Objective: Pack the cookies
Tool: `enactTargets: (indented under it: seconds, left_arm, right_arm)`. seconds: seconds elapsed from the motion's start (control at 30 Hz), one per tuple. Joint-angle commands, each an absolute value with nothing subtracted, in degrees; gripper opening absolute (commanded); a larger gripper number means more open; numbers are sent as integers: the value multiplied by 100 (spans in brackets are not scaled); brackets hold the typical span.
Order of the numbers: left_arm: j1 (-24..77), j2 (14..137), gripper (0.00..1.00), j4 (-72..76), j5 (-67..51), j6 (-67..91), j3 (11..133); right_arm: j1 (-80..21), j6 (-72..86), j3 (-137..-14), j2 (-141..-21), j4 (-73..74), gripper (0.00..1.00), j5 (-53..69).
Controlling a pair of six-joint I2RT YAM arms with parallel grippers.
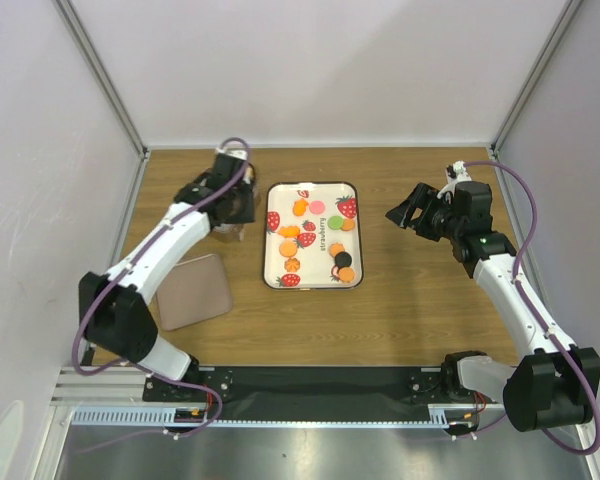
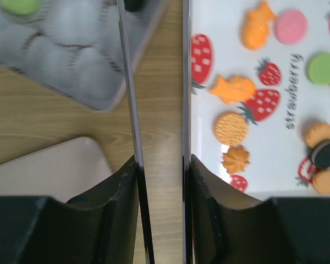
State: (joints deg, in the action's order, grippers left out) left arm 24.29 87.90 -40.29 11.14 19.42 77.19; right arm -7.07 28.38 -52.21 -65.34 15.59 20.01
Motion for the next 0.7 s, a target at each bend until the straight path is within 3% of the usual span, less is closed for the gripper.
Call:
enactTargets:
  seconds: [0.0,0.33,0.67]
  left_arm:
    - [1873,8210,40,-3859,1143,1854,7419]
    - [959,8490,41,-3262,757,1925,6680]
    - [888,8815,43,-3120,694,1899,6680]
  right_arm:
    - [-712,2760,-5353,-6372,1433,77,2065]
    - [-721,2769,-5344,-6381,1433,77,2083]
    - [-721,2760,-5344,-6425,1441,77,2074]
